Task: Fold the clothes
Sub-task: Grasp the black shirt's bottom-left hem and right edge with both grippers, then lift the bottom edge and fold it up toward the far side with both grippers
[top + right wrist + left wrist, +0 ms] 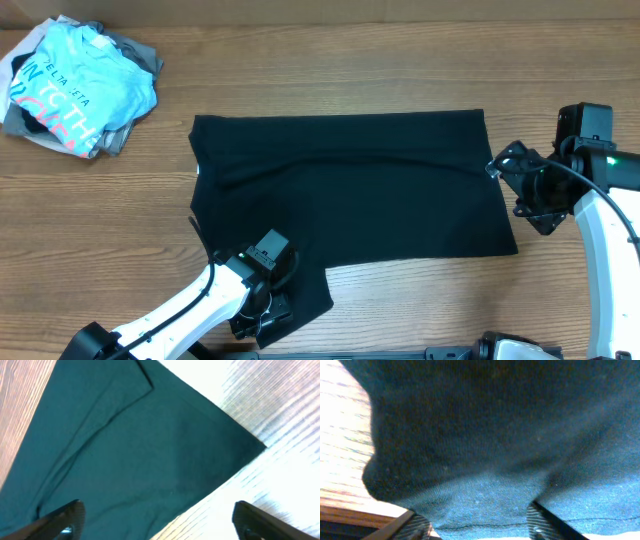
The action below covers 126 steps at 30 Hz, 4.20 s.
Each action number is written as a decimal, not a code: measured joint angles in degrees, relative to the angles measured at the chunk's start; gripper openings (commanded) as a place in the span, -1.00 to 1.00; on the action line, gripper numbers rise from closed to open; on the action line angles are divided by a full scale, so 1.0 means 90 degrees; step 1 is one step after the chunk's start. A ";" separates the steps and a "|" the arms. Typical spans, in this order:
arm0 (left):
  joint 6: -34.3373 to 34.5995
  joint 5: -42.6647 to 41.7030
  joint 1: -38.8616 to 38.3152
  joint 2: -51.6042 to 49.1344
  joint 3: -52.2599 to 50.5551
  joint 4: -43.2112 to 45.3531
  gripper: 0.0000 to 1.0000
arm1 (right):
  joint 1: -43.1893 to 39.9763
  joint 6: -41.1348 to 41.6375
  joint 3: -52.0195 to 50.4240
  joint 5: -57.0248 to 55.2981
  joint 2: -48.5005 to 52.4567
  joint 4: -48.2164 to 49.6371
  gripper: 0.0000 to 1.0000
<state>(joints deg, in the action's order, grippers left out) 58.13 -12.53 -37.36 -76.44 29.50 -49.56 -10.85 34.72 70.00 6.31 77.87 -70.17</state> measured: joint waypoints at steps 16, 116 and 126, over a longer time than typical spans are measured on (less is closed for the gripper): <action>0.0005 -0.0214 0.0000 0.0007 -0.0024 0.0070 -0.04 | -0.0515 0.1195 -0.1472 -0.0707 0.0610 0.0442 0.79; -0.2210 0.2475 0.2283 0.0121 0.3614 0.0022 -0.92 | -0.0333 0.2351 -0.1753 0.0588 0.1309 0.3961 -0.92; -0.2696 0.2594 0.2365 -0.0595 0.3616 0.0763 -0.92 | 0.0313 0.2586 -0.1753 0.0410 0.1309 0.4690 -0.92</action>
<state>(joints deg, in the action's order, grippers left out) 33.87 10.81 -16.08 -81.80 62.04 -42.70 -8.03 58.00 54.22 10.00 89.65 -27.97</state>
